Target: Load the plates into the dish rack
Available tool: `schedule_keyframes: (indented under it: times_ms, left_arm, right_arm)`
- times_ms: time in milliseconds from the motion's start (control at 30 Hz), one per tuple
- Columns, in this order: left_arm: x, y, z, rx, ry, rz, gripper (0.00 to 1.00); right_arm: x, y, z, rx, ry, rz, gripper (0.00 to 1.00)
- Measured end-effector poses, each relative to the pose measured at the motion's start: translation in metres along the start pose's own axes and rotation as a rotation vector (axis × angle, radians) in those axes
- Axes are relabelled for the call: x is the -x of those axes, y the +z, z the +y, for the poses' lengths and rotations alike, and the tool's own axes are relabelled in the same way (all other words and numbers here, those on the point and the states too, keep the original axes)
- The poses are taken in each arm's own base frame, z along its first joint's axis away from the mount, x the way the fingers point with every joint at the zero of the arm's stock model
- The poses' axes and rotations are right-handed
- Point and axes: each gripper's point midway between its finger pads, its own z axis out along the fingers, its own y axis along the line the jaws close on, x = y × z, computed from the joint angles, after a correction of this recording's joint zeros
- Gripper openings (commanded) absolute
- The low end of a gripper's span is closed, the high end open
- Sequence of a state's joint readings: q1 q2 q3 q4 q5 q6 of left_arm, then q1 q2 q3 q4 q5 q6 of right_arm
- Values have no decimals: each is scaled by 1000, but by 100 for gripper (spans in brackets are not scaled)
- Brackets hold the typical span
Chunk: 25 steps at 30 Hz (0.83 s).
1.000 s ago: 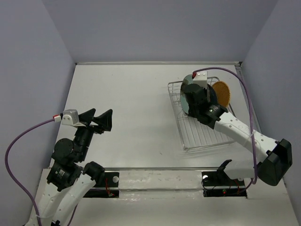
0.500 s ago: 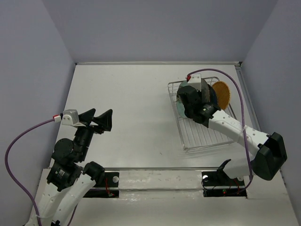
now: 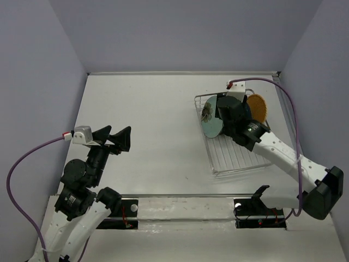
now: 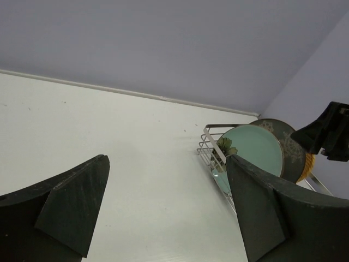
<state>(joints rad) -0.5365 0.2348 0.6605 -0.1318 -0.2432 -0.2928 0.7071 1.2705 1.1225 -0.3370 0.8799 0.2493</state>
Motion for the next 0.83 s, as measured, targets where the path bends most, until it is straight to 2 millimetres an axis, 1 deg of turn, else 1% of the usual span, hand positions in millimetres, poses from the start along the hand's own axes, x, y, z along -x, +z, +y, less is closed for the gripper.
schedule_keyframes:
  times_ms: [67, 100, 167, 300, 400, 433, 467, 500, 533, 567, 633, 733, 767, 833]
  left_arm:
    - [-1, 1, 0, 2, 2, 5, 99]
    - [-2, 1, 0, 3, 2, 6, 99]
    - [-1, 1, 1, 9, 4, 4, 99]
    - [-1, 1, 3, 16, 11, 1, 99]
    - [-1, 1, 3, 16, 18, 1, 99]
    - [-1, 1, 3, 16, 19, 1, 99]
    - [-1, 1, 3, 16, 20, 3, 99]
    - [-1, 2, 3, 16, 20, 4, 99]
    - [-2, 2, 3, 17, 21, 7, 99]
    - [-3, 3, 3, 19, 21, 12, 99]
    - [-6, 5, 3, 20, 23, 22, 99]
    - [-7, 7, 2, 18, 20, 31, 99]
    - [-6, 7, 0, 10, 17, 30, 99]
    - [1, 6, -6, -15, 7, 18, 99]
  right_arm:
    - [14, -11, -2, 43, 51, -26, 99]
    - [20, -15, -3, 63, 73, -36, 100]
    - [36, -31, -4, 135, 129, -67, 100]
    - [72, -74, -12, 323, 233, -149, 100]
    - [99, -113, -29, 441, 309, -234, 100]
    - [107, -127, -39, 471, 337, -268, 100]
    - [113, -136, -47, 488, 358, -294, 100]
    - [122, -155, -63, 518, 402, -344, 100]
    - [126, -163, -71, 529, 423, -366, 100]
    - [131, -176, -84, 540, 462, -400, 100]
    - [140, -201, -117, 549, 561, -482, 100]
    - [140, -223, -157, 526, 672, -570, 100]
    - [137, -226, -164, 520, 690, -583, 100]
    - [131, -223, -166, 507, 704, -583, 100]
